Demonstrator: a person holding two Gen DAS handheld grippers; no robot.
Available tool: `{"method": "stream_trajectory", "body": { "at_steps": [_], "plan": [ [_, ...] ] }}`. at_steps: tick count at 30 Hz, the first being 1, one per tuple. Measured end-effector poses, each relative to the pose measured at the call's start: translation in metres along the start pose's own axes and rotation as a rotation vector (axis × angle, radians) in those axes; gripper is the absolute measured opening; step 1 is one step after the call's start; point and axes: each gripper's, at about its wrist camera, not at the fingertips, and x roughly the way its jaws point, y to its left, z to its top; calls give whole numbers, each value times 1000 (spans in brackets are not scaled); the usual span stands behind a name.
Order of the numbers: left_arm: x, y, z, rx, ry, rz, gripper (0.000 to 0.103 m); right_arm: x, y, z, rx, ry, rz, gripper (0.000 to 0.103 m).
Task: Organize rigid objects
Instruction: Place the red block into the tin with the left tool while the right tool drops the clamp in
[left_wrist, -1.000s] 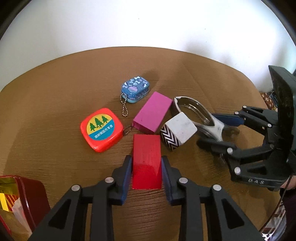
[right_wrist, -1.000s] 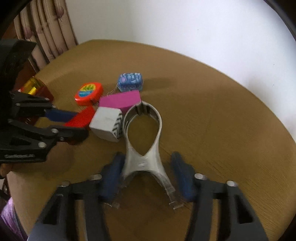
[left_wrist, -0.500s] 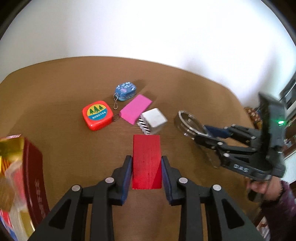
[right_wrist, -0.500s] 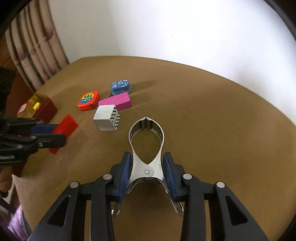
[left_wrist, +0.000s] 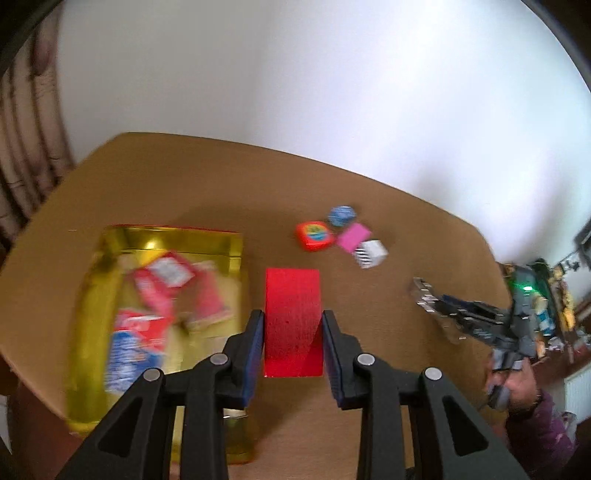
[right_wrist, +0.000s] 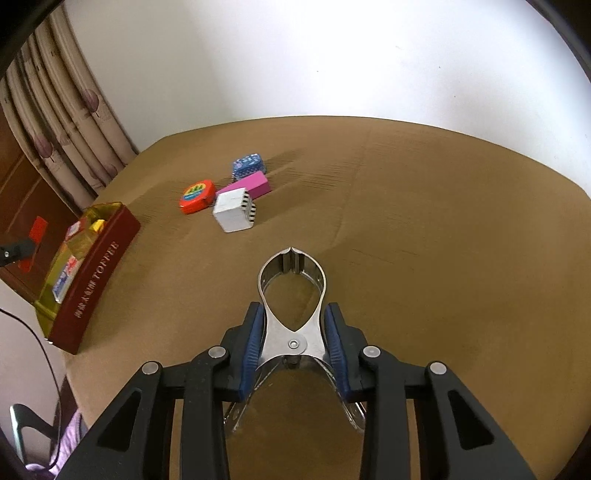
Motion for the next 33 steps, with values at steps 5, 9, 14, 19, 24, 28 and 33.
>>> {"method": "stream_trajectory", "body": {
  "at_steps": [5,9,14,19,24,28,33],
  "plan": [
    [5,38,-6,-21,31,103,31,-5,12,-5,3,8,3,30],
    [18,50,-14,-17,48,137,31,-2,20,-12,-1,27,-9,29],
    [29,62,-21,-17,81,141,31,5,30,-19,-42,54,-42,28],
    [31,66,-20,-17,87,134,31,21,39,-15,-89,137,-95,60],
    [34,66,-20,-4,95,134,31,28,47,-12,-130,155,-125,32],
    [36,70,-19,-13,101,121,31,27,51,-13,-163,148,-139,31],
    [30,79,-16,-43,102,125,31,3,50,-3,-113,79,-92,31]
  ]
}}
